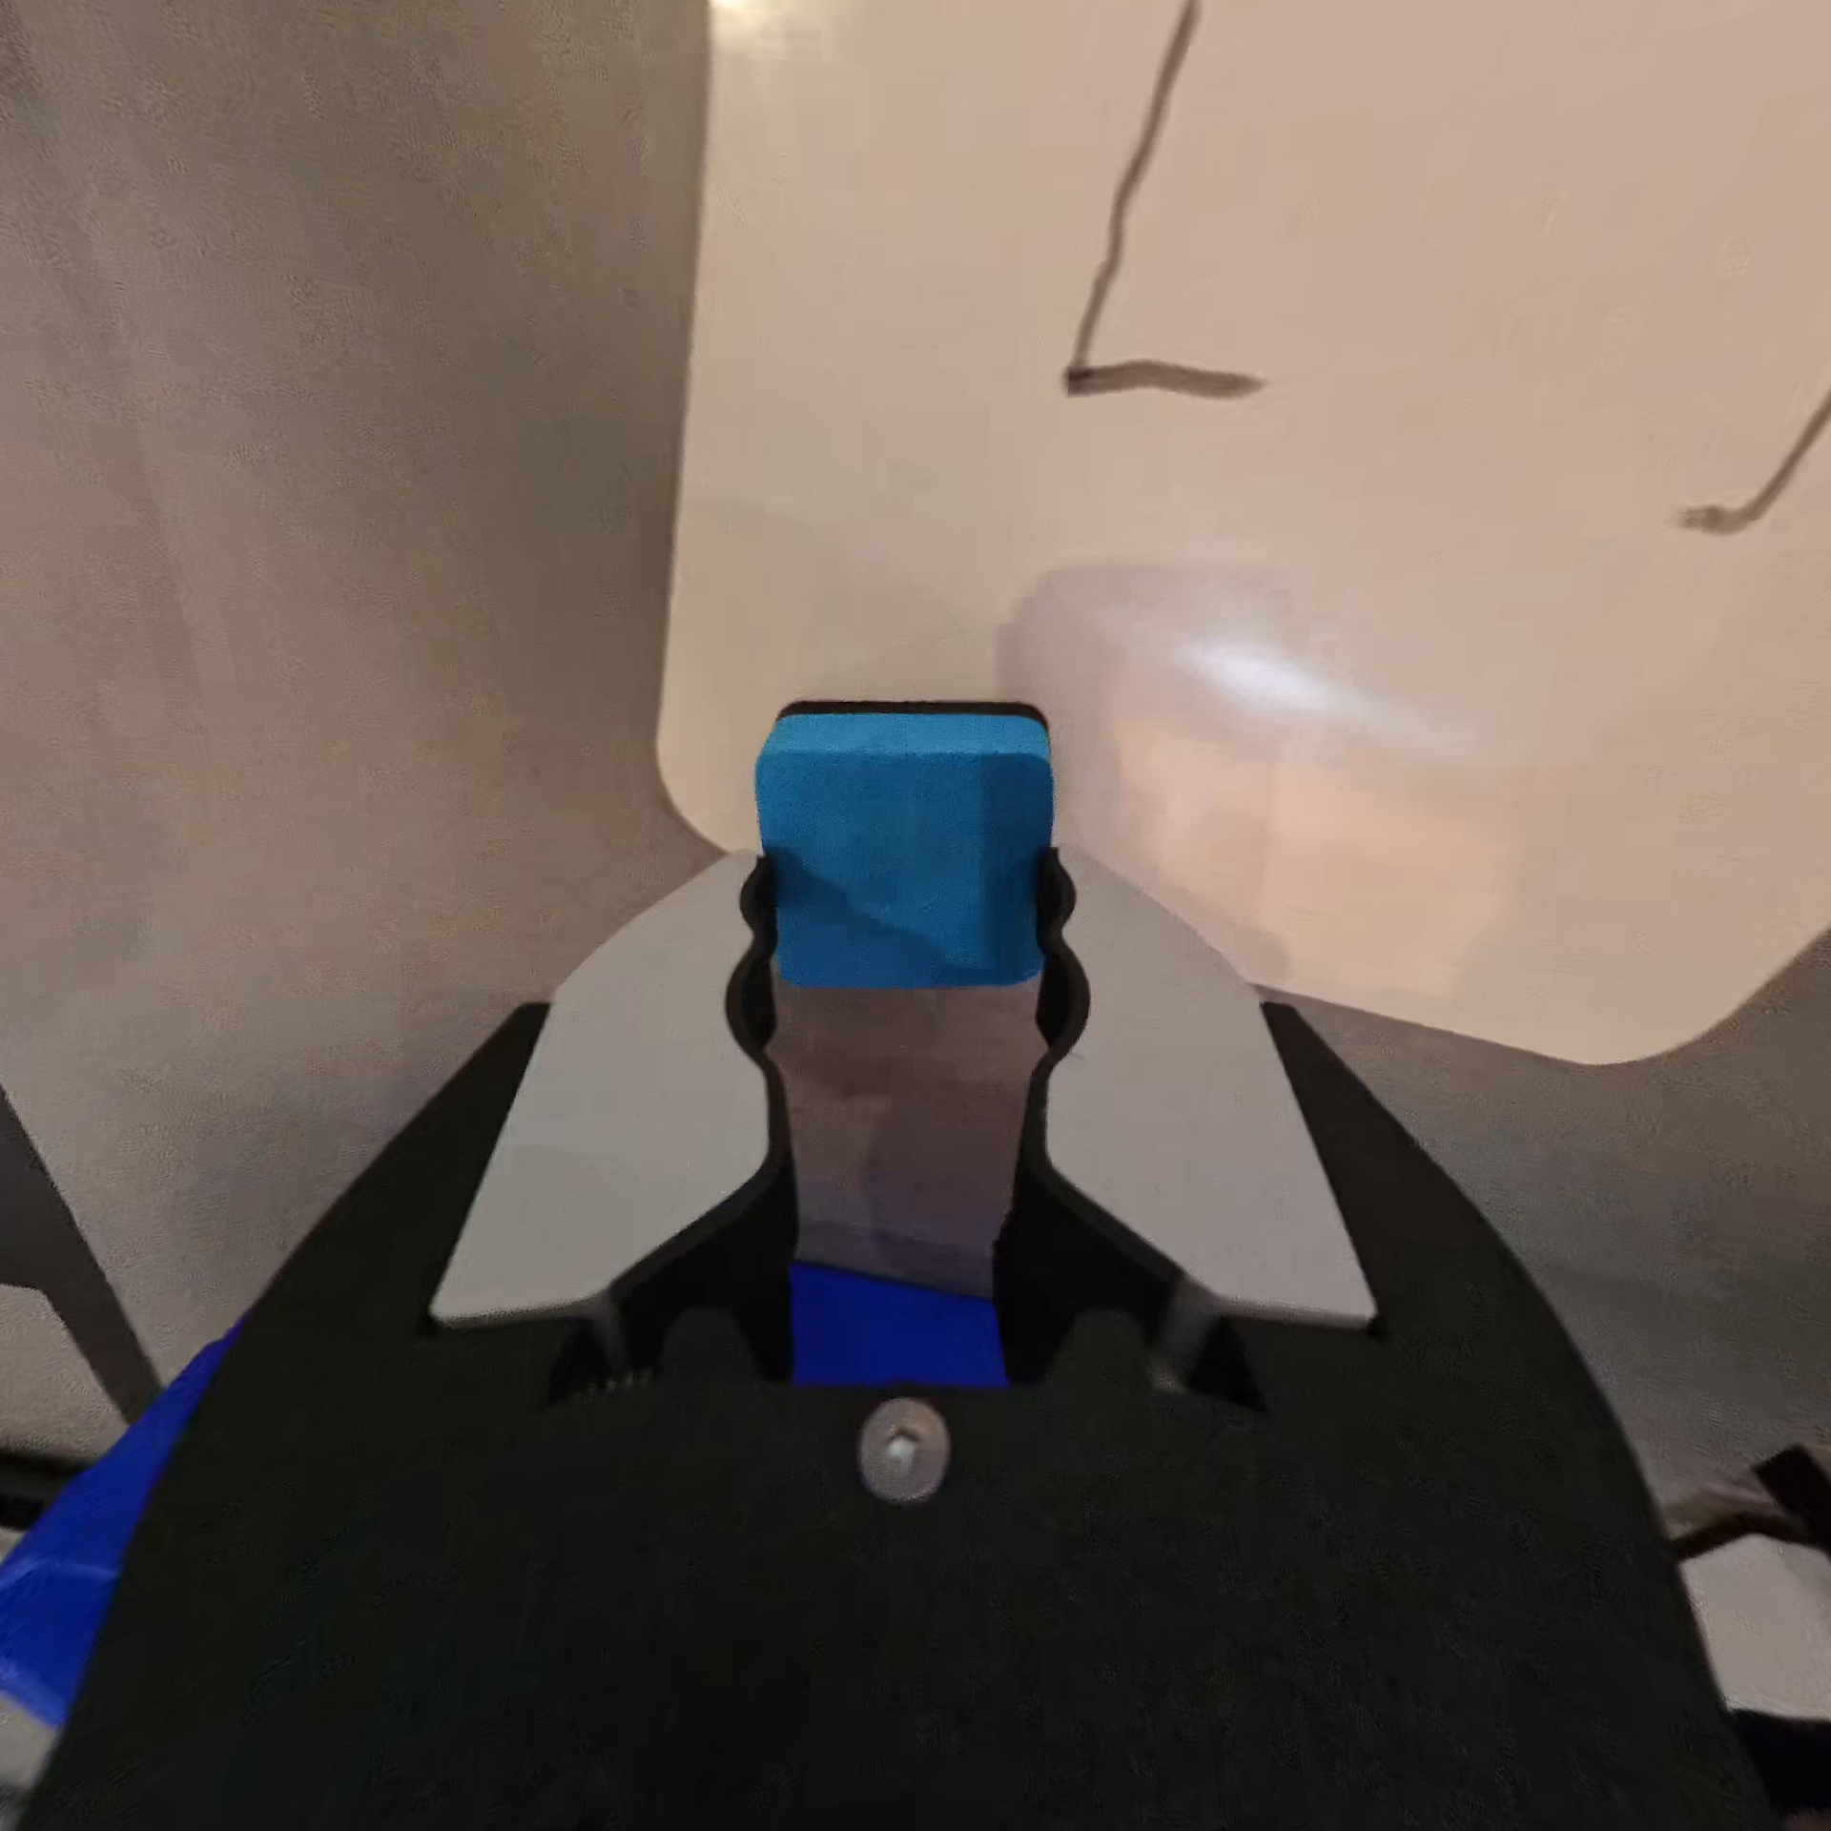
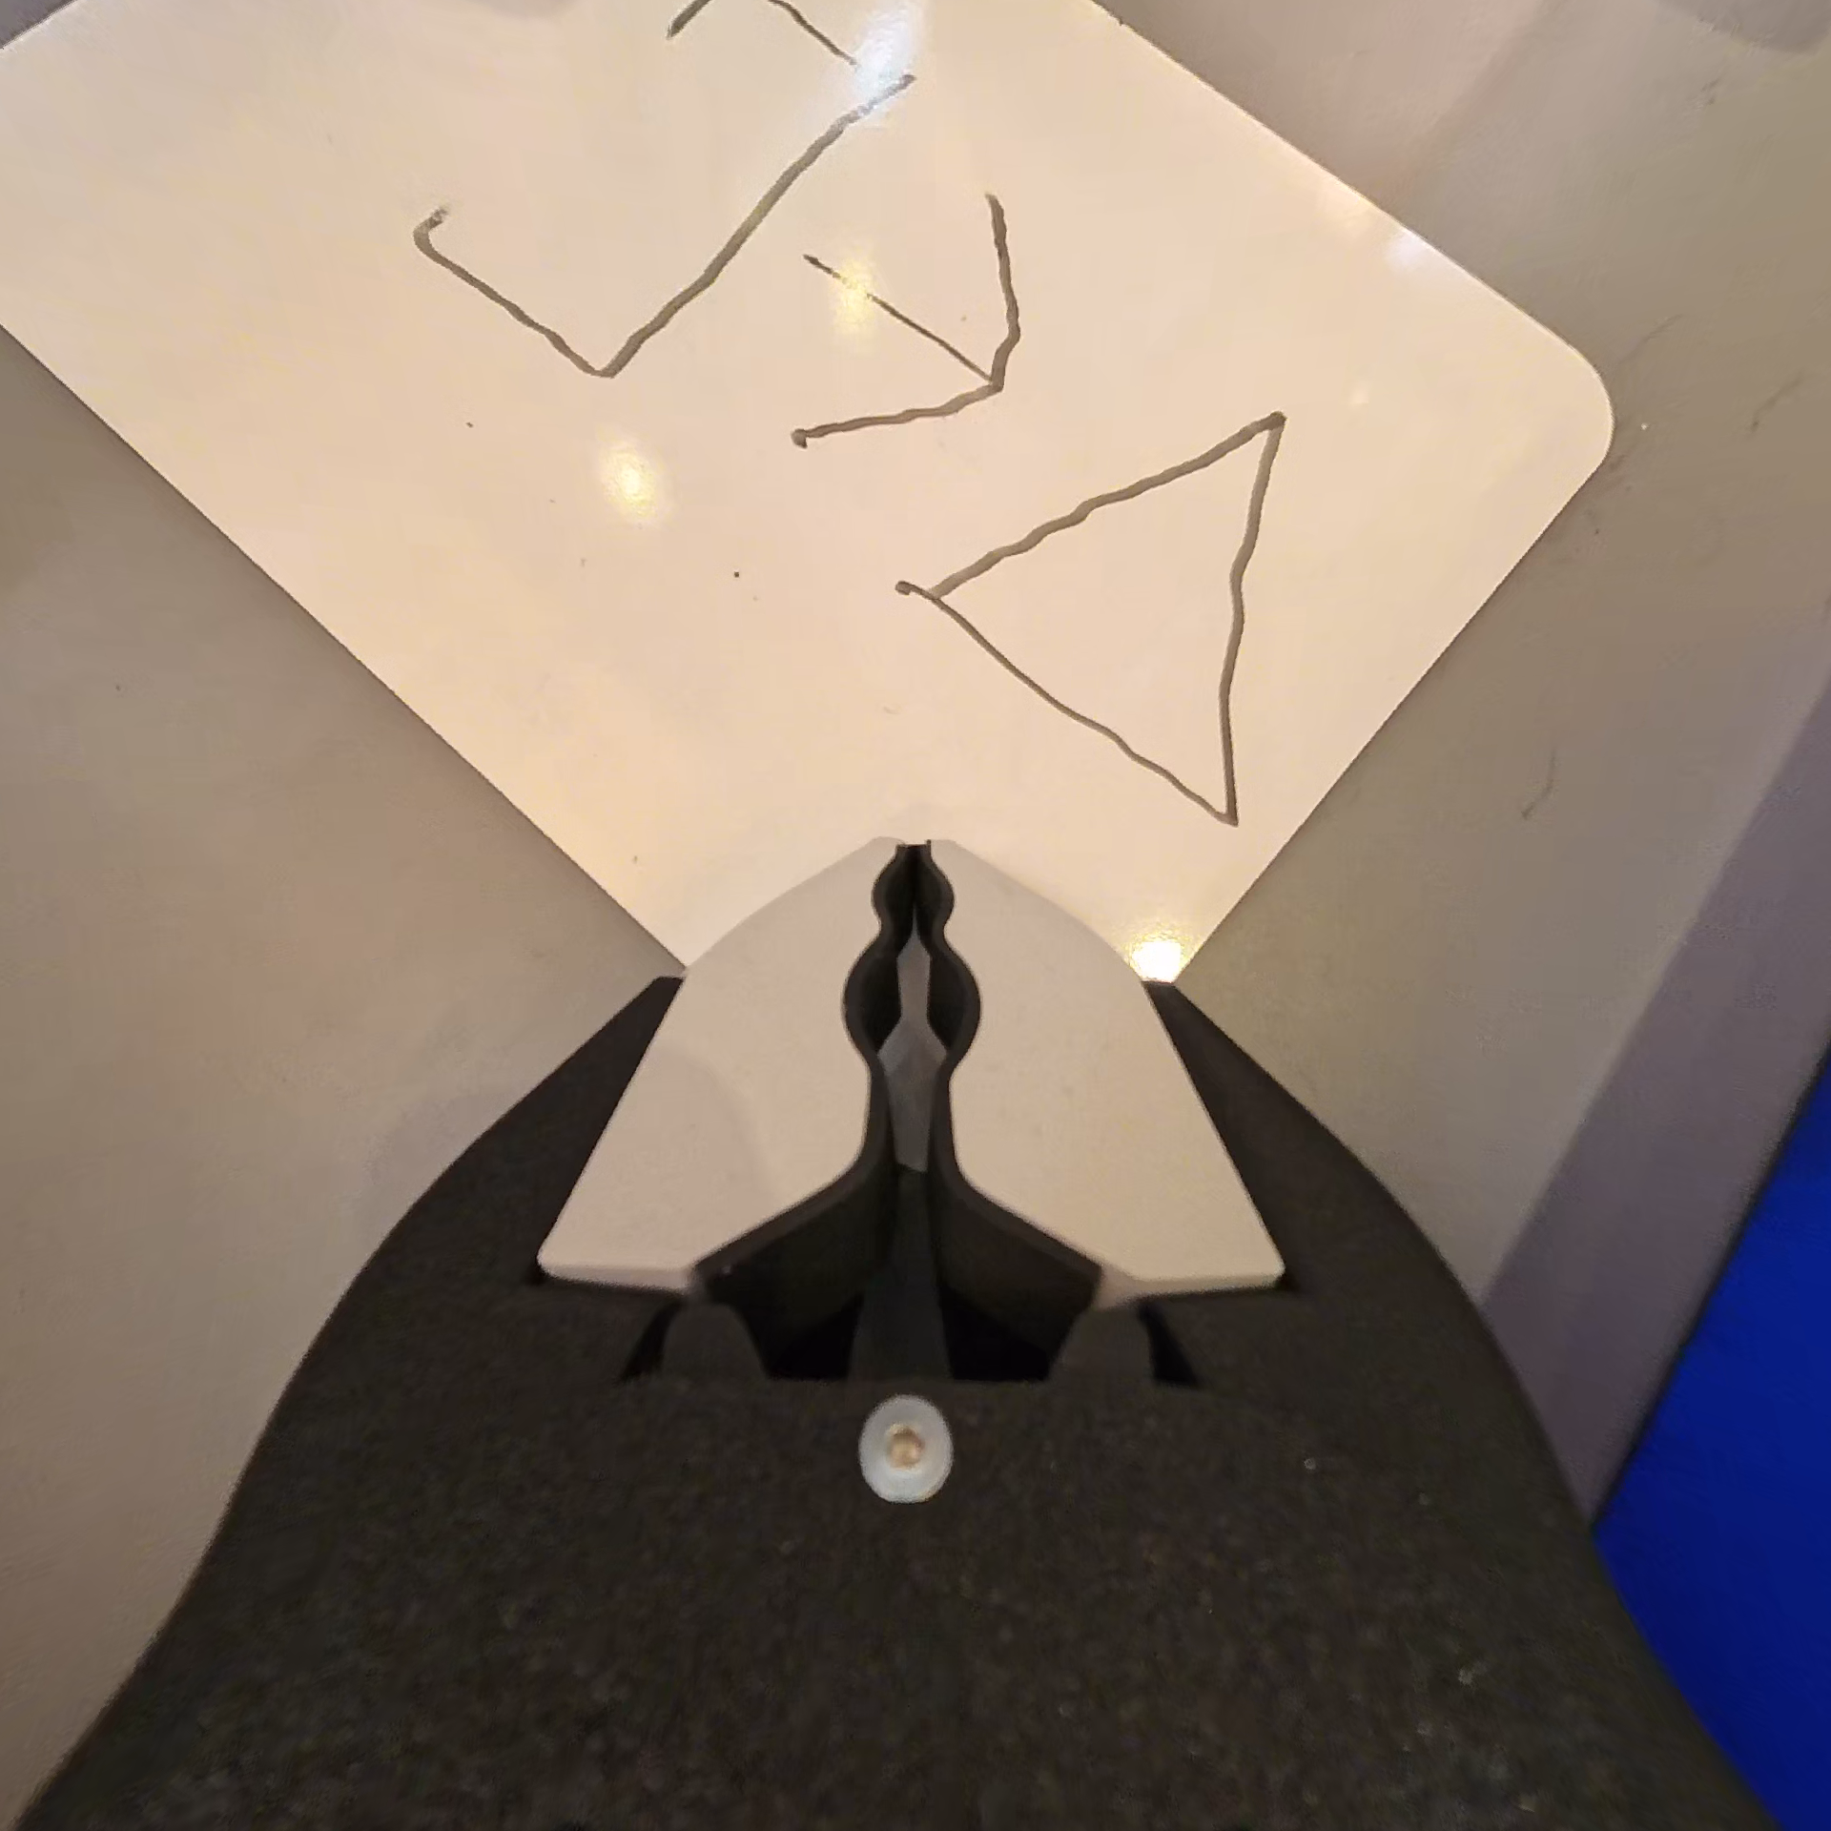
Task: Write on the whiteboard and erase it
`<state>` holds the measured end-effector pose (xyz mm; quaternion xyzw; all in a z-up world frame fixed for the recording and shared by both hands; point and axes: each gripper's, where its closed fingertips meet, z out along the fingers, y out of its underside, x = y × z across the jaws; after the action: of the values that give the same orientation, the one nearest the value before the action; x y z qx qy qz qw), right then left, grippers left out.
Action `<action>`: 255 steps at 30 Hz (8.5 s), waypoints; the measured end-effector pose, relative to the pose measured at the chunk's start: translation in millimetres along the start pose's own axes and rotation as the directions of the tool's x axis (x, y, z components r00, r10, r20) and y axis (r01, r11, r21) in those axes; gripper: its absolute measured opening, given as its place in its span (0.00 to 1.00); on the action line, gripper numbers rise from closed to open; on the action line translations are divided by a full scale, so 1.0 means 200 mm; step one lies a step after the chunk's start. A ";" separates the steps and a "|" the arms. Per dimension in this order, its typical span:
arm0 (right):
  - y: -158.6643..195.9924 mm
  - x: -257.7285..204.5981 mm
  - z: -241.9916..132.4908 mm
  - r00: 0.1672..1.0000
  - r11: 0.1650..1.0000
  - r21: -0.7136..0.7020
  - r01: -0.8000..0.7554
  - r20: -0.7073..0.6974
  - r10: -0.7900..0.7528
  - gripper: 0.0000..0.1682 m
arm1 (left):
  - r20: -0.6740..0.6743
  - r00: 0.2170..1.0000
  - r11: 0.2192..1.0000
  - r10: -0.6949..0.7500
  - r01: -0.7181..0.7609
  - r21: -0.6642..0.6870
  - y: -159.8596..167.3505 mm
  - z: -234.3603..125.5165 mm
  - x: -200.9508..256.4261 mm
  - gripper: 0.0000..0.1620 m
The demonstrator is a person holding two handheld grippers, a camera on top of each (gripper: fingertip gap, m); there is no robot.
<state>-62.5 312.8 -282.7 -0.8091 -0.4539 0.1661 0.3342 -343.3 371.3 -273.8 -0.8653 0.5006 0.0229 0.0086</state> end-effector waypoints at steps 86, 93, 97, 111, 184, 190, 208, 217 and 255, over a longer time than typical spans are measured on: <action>0.00 0.00 0.00 1.000 1.000 -0.004 -0.018 0.011 0.018 0.00 | -0.016 0.980 0.978 0.197 -0.196 0.073 -0.41 -0.03 0.33 0.31; 0.00 0.00 0.00 1.000 1.000 -0.003 -0.018 0.009 0.018 0.00 | -0.125 0.917 0.923 0.379 -0.366 0.117 -0.48 -0.05 0.69 0.31; 0.00 0.00 0.00 1.000 1.000 -0.002 -0.016 0.007 0.016 0.00 | -0.046 0.984 0.982 0.173 -0.169 0.084 -0.48 -0.02 0.26 0.31; 0.00 0.00 0.00 1.000 1.000 0.000 -0.016 0.003 0.016 0.00 | -0.024 0.966 0.966 0.256 -0.255 0.030 -0.84 -0.02 0.28 0.31; -0.43 -0.09 0.26 0.886 0.894 -0.167 0.416 0.297 -0.357 0.36 | -0.044 0.961 0.776 -0.274 0.248 0.581 0.05 0.00 0.64 0.38; -0.39 -0.08 0.32 0.890 0.887 -0.198 0.418 0.286 -0.356 0.32 | -0.034 0.967 0.764 -0.251 0.220 0.606 0.04 0.00 0.66 0.28; -0.24 0.39 0.20 0.985 0.866 -0.471 0.168 0.112 -0.130 0.31 | -0.036 0.953 0.741 -0.302 0.259 0.620 0.06 0.00 0.65 0.17; -0.24 0.22 0.19 0.939 0.822 -0.463 0.332 0.241 -0.244 0.31 | -0.116 0.951 0.726 -0.286 0.294 0.622 0.07 -0.02 0.71 0.30; -0.22 0.04 0.20 0.969 0.862 -0.445 0.241 0.154 -0.191 0.31 | -0.040 0.956 0.778 -0.290 0.260 0.571 0.10 0.02 0.72 0.45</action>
<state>-108.7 351.9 -280.3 -0.7993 -0.5850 0.0573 0.1248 -289.1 236.8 -284.5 -0.8857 0.3521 -0.1075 0.2829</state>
